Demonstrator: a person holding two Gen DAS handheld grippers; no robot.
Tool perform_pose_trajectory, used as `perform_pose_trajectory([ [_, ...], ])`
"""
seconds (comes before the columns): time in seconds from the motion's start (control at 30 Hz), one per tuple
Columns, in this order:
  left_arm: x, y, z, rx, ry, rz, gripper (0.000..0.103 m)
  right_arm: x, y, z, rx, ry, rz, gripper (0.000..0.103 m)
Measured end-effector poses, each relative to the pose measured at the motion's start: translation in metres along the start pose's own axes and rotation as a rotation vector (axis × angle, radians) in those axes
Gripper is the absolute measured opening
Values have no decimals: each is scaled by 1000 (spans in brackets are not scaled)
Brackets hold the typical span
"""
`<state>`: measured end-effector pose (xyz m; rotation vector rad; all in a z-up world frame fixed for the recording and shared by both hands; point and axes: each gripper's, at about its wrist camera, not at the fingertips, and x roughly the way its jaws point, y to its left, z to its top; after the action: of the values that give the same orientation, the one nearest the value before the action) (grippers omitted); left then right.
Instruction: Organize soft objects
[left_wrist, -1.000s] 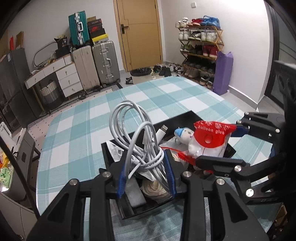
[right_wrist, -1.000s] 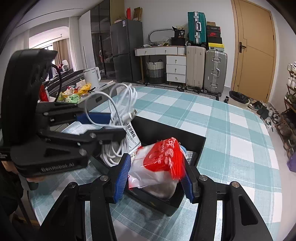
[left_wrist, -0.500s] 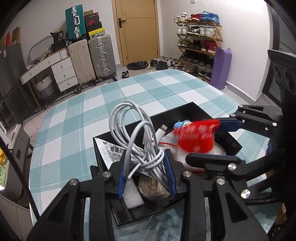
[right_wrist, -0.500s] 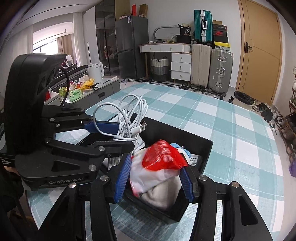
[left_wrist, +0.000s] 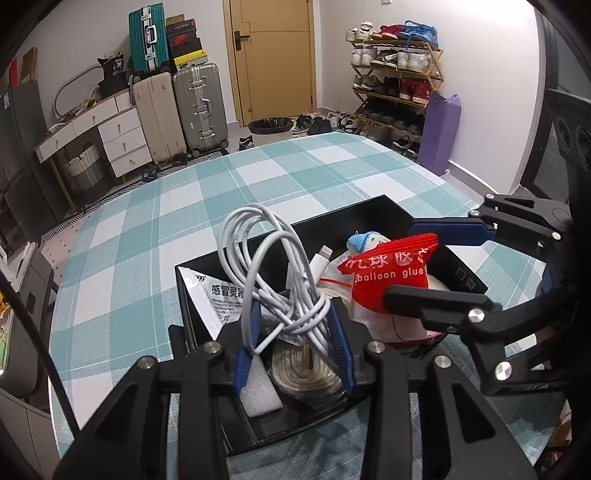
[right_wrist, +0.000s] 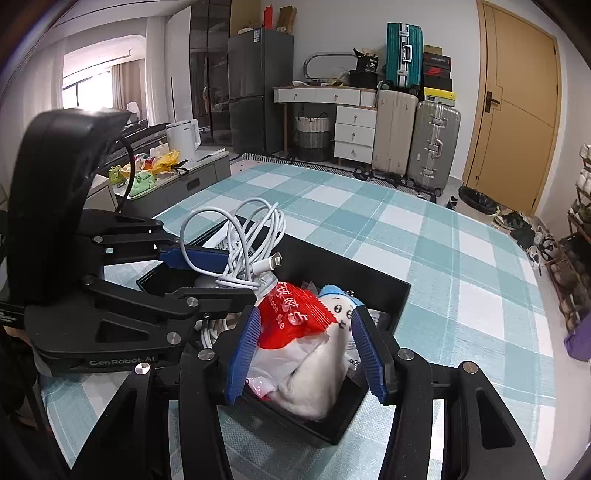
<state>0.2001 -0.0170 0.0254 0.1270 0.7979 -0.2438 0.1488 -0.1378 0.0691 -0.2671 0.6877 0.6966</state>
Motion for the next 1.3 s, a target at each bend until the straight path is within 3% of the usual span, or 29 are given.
perform_pose_trajectory([
  [0.1,-3,1,0,-13,-1,-14,44,-6,-3,-2,10,-17,-16,63],
  [0.17,-8,3,-2,-23,-5,-31,53,-14,-6,-5,22,-42,-17,79],
  [0.23,-14,4,-4,-26,-15,-44,58,-21,-9,-7,37,-61,-23,86],
  [0.33,-25,4,-8,-26,-31,-36,64,-29,-13,-11,59,-75,-31,91],
  [0.4,-33,5,-11,-36,-46,-36,83,-34,-15,-14,75,-88,-30,96],
  [0.47,-42,7,-15,-55,-74,-27,90,-40,-17,-16,94,-107,-30,102],
  [0.53,-49,9,-19,-70,-90,-32,92,-45,-17,-19,113,-118,-27,102],
  [0.63,-58,13,-25,-101,-122,-13,102,-52,-16,-23,134,-139,-27,102],
  [0.93,-76,18,-45,-175,-211,44,103,-71,-7,-33,149,-197,-20,102],
  [1.3,-81,13,-64,-199,-256,111,103,-78,8,-45,145,-232,-24,102],
])
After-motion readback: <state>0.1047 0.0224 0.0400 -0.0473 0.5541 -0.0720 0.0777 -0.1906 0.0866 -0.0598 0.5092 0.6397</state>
